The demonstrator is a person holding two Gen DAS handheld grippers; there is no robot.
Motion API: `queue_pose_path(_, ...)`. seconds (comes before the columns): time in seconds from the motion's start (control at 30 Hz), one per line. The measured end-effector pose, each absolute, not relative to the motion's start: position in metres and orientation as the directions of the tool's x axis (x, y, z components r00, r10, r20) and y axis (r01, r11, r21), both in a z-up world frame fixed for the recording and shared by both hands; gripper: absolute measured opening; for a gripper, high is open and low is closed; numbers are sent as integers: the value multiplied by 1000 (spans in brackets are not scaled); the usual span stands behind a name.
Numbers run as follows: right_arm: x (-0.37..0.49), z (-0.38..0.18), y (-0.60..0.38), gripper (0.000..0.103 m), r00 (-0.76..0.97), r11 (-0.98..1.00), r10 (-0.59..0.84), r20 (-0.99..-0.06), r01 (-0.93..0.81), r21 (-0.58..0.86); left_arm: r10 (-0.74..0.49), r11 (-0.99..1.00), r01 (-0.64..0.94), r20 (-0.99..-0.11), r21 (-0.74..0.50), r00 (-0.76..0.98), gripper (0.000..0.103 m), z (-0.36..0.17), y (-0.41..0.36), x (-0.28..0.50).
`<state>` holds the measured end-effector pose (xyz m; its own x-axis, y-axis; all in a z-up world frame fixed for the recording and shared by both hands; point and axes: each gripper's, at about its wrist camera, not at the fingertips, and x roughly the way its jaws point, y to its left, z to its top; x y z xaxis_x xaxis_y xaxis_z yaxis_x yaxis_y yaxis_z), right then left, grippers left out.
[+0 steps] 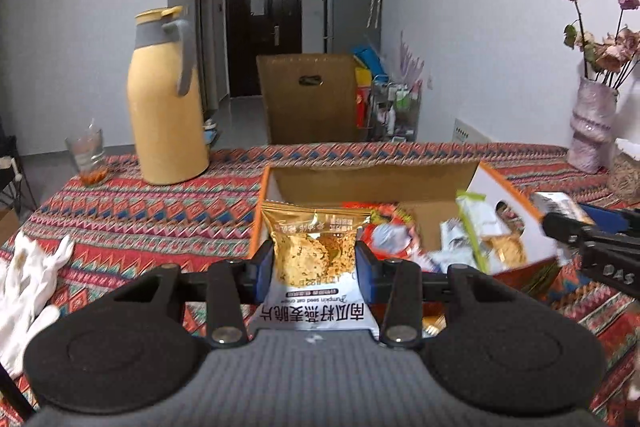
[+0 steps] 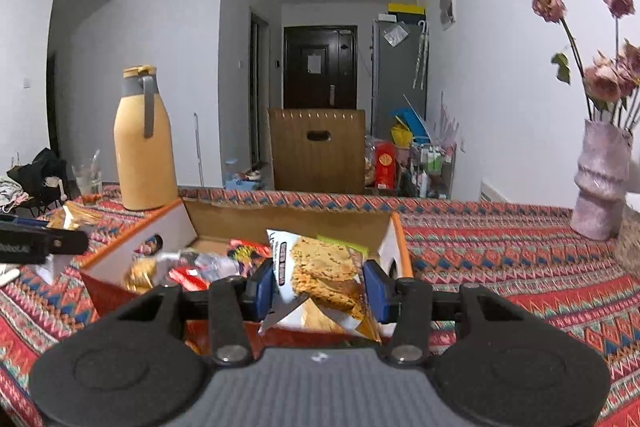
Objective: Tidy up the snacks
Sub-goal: 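Carry both cracker packets over the open box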
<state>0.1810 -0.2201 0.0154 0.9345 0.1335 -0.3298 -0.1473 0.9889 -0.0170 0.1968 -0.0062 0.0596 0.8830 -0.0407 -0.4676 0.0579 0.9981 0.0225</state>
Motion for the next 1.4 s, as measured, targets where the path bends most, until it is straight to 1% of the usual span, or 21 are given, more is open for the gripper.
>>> queue_pose_path(0.27,212,27,-205,46,941,989,137,-311,-148,-11,-60,998,68,-445,3,894,42,72,-29,223)
queue_pose_path(0.5,241,18,-200,46,942,994,104,-318,-109,5,-30,1000,28,-431,-11,902,42,68,-37,253)
queue_pose_path(0.6,245,8,-201,46,943,994,104,-317,-107,9,-16,1000,15,-447,-6,895,42,57,-35,262)
queue_pose_path(0.73,252,-4,-203,46,933,994,111,-343,-111,19,-3,1000,-3,-471,-10,882,42,42,-29,273)
queue_pose_path(0.97,262,-17,-204,46,917,994,107,-383,-107,21,-17,1000,7,-518,-22,855,42,25,-22,283)
queue_pose_path(1.17,263,-19,-202,47,915,995,98,-391,-99,17,-23,1000,9,-516,-28,856,43,25,-25,277)
queue_pose_path(1.23,262,-19,-203,48,916,995,97,-390,-97,18,-24,1000,12,-509,-26,861,43,26,-26,274)
queue_pose_path(1.27,262,-19,-203,50,916,995,96,-390,-96,18,-25,1000,13,-506,-28,862,43,27,-26,275)
queue_pose_path(1.33,262,-19,-203,60,916,996,93,-390,-93,18,-22,1000,7,-500,-31,866,49,28,-24,274)
queue_pose_path(1.37,261,-19,-204,62,917,996,90,-390,-90,17,-21,999,3,-497,-36,867,54,29,-23,273)
queue_pose_path(1.4,260,-19,-205,65,918,996,87,-388,-87,17,-18,999,-2,-495,-40,869,62,30,-22,273)
